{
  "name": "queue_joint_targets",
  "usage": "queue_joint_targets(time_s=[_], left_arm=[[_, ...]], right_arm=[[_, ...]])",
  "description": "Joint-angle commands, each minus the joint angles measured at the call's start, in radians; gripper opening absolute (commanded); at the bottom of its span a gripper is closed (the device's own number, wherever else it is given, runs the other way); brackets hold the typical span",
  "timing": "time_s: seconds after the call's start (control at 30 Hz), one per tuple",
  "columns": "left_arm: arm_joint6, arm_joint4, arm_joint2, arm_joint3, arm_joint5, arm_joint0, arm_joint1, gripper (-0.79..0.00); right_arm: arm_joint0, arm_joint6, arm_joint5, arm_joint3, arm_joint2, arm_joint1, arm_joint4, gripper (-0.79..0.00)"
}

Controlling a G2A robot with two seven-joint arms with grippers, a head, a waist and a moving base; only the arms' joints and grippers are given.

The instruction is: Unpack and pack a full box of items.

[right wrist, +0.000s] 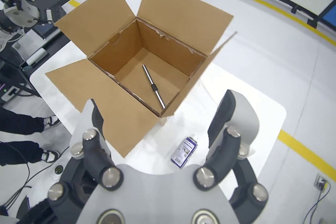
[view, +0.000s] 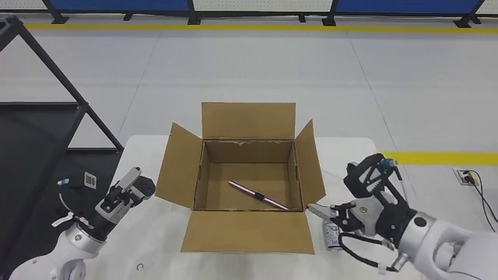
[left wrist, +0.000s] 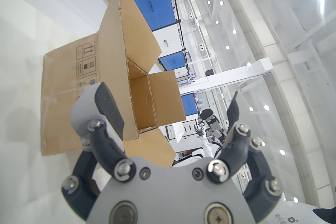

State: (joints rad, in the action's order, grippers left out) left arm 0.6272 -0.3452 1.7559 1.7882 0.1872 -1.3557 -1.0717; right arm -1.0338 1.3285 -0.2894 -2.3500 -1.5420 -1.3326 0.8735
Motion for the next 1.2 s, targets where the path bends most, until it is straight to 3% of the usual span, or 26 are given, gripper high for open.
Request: queue_joint_targets(time_s=[0.0,0.1,0.3,0.5,1.07,1.17], left_arm=[[-0.003,-0.006,0.003,0.001,0.009,-0.015,0.000,0.000],[-0.009,-0.012,0.013,0.005,0.026,-0.038,-0.001,0.000],[-0.024,-0.030,0.038,0.019,0.050,-0.086,-0.002,0.000],[-0.021,-0.056,0.051,0.031,0.072,-0.116,-0.003,0.000],[-0.021,-0.056,0.051,0.031,0.072,-0.116,-0.003,0.000],[-0.019,-0.050,0.048,0.037,0.065,-0.113,-0.002,0.000]], right_arm=[[0.076,0.043,0.040,0.012,0.088,0.000,0.016,0.000],[0.208,0.098,0.217,0.096,0.215,-0.009,0.134,0.000],[0.489,0.113,0.369,0.318,0.488,-0.048,0.231,0.000],[0.672,0.146,0.525,0.578,0.622,-0.093,0.224,0.000],[0.672,0.146,0.525,0.578,0.622,-0.093,0.224,0.000],[0.658,0.112,0.485,0.618,0.632,-0.096,0.185,0.000]])
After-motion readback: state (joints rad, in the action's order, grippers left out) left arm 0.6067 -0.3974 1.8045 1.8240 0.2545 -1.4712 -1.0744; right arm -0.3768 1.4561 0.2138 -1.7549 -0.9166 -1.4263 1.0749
